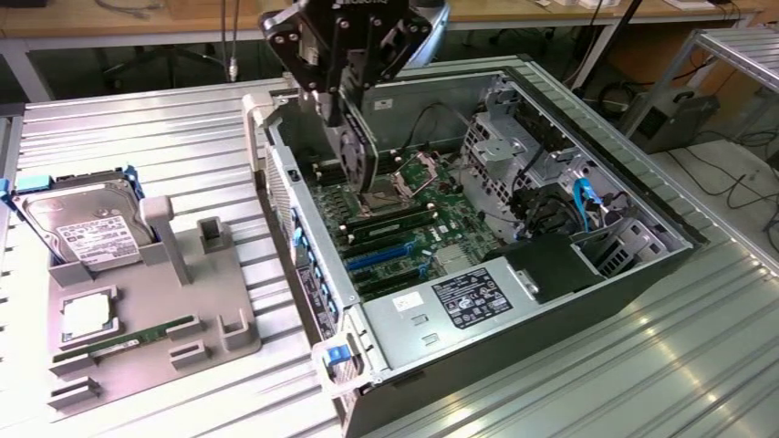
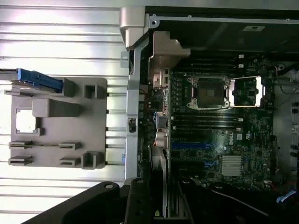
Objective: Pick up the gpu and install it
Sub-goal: 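Pick up the gpu and move the gpu toward the slot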
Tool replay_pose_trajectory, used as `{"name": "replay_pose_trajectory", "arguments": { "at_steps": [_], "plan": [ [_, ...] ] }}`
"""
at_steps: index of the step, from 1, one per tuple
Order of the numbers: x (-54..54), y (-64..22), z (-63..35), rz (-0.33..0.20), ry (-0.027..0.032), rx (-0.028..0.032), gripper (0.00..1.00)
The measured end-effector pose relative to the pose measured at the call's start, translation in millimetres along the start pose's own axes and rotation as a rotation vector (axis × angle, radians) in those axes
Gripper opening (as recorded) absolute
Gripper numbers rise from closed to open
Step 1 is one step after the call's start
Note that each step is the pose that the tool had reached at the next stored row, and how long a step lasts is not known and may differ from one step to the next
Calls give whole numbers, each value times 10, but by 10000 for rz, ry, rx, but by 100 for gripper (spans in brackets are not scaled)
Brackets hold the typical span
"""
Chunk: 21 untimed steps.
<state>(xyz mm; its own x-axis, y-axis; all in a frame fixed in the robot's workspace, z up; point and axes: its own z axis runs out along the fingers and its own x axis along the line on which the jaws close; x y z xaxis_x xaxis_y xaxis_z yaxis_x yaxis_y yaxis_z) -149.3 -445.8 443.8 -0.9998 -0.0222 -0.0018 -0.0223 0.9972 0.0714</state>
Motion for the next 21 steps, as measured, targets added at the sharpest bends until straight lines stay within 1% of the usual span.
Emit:
{"name": "replay_pose_trajectory", "arguments": {
  "at_steps": [1, 2, 4, 5, 7, 10, 13, 14, 17, 18, 21],
  "plan": [
    [-63, -3, 23, -1, 1, -1, 26],
    [-148, -7, 55, -1, 4, -1, 26],
    [-236, -11, 89, 1, 6, 0, 26],
    [-312, -16, 120, -1, 6, -2, 26],
    [-427, -27, 167, -2, 7, 0, 26],
    [-514, -50, 221, -1, 6, -2, 26],
    [-560, -84, 271, -1, 6, -1, 26],
    [-600, -101, 306, -1, 7, 0, 26],
    [-821, -115, 401, 0, 7, 0, 26],
    [-866, -119, 430, -1, 7, -1, 26],
    [-935, -125, 489, 1, 6, -2, 26]
  ]
}}
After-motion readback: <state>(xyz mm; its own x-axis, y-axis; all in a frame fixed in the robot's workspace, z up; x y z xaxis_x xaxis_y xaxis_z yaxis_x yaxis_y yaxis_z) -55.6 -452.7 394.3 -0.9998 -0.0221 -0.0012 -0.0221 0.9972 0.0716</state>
